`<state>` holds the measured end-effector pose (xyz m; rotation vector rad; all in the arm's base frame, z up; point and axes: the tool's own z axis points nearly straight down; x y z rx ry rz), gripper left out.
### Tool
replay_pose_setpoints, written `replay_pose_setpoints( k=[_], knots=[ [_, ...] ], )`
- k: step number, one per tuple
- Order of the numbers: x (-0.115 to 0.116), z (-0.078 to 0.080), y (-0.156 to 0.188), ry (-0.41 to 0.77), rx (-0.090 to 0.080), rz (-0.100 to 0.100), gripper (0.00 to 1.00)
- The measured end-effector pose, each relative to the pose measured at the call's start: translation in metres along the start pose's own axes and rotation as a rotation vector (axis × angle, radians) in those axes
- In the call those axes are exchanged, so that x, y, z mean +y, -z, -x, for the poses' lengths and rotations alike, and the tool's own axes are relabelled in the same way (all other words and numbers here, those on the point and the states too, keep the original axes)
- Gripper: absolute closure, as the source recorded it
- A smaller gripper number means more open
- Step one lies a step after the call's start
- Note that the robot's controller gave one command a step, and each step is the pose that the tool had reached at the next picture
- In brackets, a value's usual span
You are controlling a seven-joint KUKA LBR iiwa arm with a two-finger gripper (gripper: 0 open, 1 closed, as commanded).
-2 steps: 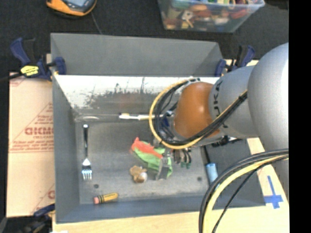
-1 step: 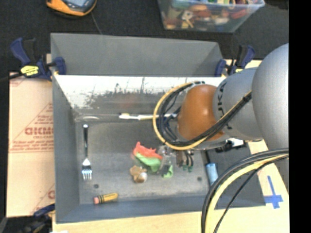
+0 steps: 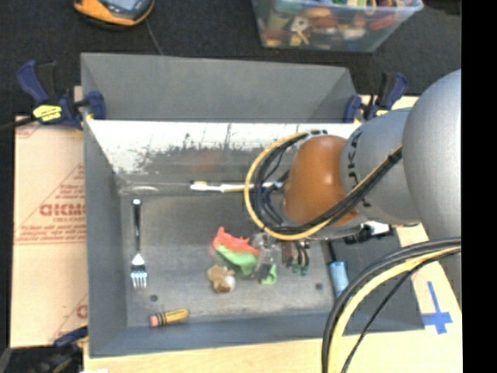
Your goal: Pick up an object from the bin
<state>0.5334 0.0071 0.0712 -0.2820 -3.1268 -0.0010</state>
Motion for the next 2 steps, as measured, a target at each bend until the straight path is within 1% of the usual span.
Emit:
replay_pose_setpoints(
  k=[1,2],
  knots=[
    [0.0,-0.001,0.008,0.002,0.0,0.0,1.0],
    [0.0,0.0,0.024,0.003,-0.002,0.001,1.0]
  ],
)
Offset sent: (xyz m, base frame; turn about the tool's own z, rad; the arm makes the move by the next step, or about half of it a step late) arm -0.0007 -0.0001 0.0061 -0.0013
